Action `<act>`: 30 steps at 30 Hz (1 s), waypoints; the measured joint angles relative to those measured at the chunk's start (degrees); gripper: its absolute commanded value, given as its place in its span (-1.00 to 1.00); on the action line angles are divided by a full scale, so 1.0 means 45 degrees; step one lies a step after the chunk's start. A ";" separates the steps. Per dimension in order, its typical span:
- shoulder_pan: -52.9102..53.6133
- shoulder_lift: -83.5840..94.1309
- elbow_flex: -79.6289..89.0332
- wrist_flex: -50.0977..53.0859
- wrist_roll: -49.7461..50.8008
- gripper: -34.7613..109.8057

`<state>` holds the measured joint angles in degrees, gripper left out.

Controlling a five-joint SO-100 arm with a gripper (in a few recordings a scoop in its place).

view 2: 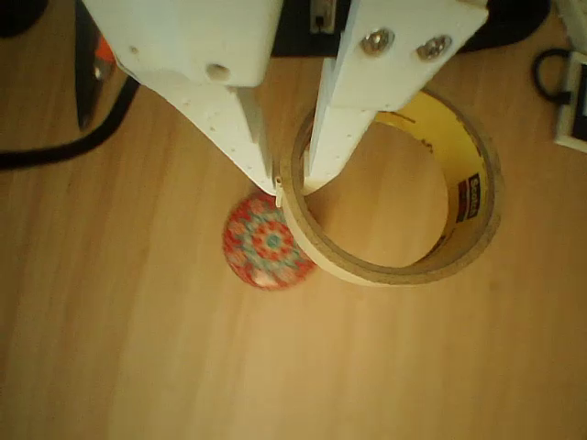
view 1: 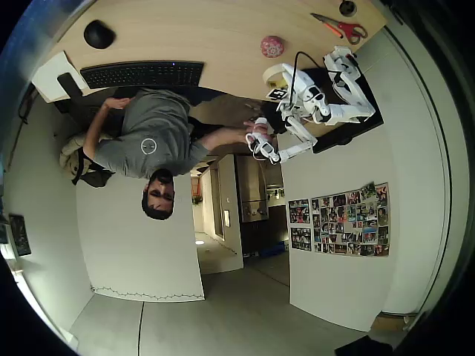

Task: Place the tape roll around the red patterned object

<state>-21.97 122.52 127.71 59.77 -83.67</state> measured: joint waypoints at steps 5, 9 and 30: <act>0.1406 0.0020 0.0273 -0.0195 0.0078 -0.52; 0.2344 -0.0684 -0.0273 -0.0195 0.0000 -0.52; 0.2363 -0.3965 -0.1836 -0.0957 0.0957 -0.23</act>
<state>-11.34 104.68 119.44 55.46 -79.37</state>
